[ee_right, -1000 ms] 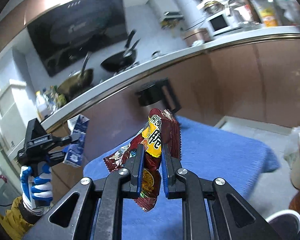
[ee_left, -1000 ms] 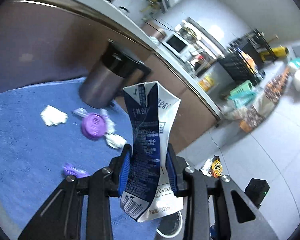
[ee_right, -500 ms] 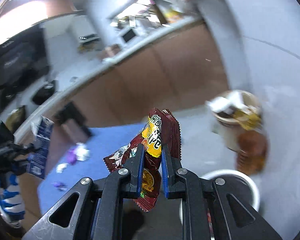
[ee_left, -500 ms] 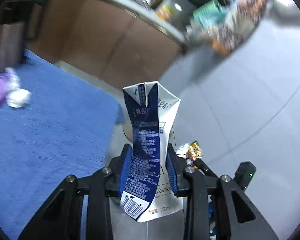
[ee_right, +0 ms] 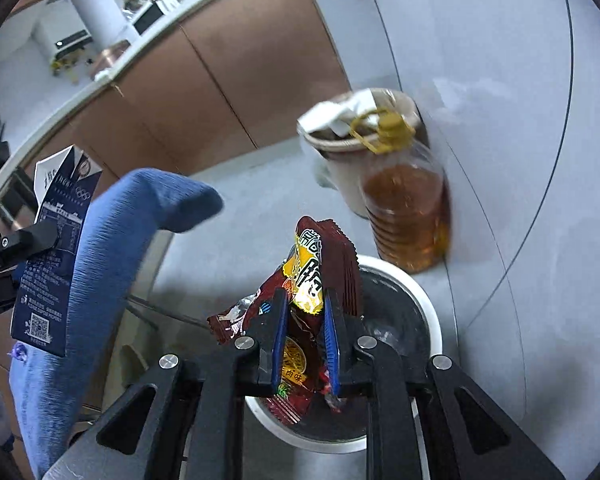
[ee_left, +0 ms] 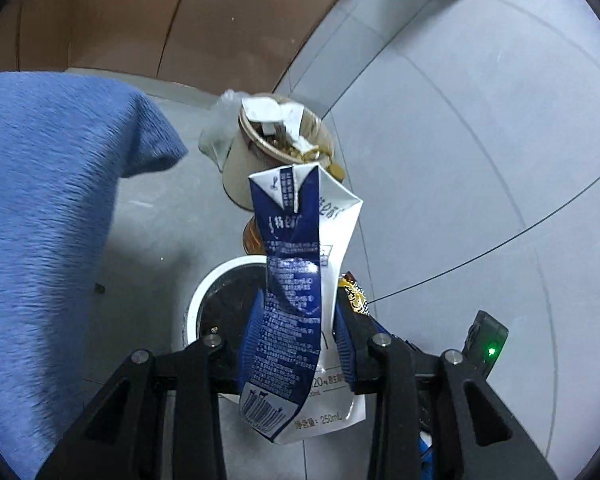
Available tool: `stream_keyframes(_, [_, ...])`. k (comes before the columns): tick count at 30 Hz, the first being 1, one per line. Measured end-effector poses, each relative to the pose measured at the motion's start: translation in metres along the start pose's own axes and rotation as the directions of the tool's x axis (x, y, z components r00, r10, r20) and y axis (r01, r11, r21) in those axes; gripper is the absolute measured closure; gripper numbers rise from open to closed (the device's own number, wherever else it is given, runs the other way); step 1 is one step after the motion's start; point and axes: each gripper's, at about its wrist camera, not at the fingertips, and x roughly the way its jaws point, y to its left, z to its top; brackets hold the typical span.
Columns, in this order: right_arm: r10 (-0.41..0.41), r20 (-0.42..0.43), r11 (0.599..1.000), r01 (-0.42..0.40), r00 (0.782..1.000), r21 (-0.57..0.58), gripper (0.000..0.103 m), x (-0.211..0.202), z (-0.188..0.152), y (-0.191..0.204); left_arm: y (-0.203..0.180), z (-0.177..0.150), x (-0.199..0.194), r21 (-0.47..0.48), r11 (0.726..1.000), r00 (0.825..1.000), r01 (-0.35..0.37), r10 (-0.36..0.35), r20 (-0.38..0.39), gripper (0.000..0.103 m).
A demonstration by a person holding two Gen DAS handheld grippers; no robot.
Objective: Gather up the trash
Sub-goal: 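Open right gripper to drop snack bag while left gripper drops milk carton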
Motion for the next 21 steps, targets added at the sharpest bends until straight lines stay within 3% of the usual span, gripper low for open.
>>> stream_keyframes(3, [-0.037, -0.013, 0.999, 0.038, 0.999, 0.009, 0.08, 0.01, -0.005, -0.008, -0.002, -0.002, 0.019, 0.002, 1.0, 0.999, 0.002, -0.002, -0.034, 0.066])
stream_keyframes(5, [-0.062, -0.017, 0.998, 0.063, 0.998, 0.017, 0.068, 0.015, -0.007, -0.013, -0.002, -0.004, 0.028, -0.002, 1.0, 0.999, 0.007, -0.007, -0.048, 0.057])
stream_keyframes(7, [-0.096, -0.017, 0.995, 0.096, 0.995, 0.016, 0.062, 0.018, -0.009, -0.015, -0.002, -0.006, 0.031, 0.002, 1.0, 0.998, 0.016, -0.016, -0.059, 0.057])
stream_keyframes(12, [-0.116, -0.009, 0.993, 0.116, 0.993, 0.012, 0.06, 0.014, -0.012, -0.013, 0.001, -0.011, 0.021, 0.006, 1.0, 0.999, 0.019, -0.018, -0.049, 0.057])
stream_keyframes(17, [-0.075, 0.023, 0.997, 0.075, 0.997, -0.008, 0.059, 0.002, -0.009, 0.003, 0.003, -0.017, -0.022, 0.037, 0.998, 0.997, -0.051, 0.048, 0.058, 0.057])
stream_keyframes(21, [-0.027, 0.056, 0.999, 0.029, 0.998, -0.032, 0.057, -0.006, -0.005, 0.021, 0.006, -0.027, -0.067, 0.055, 0.99, 0.976, -0.131, 0.119, 0.184, 0.057])
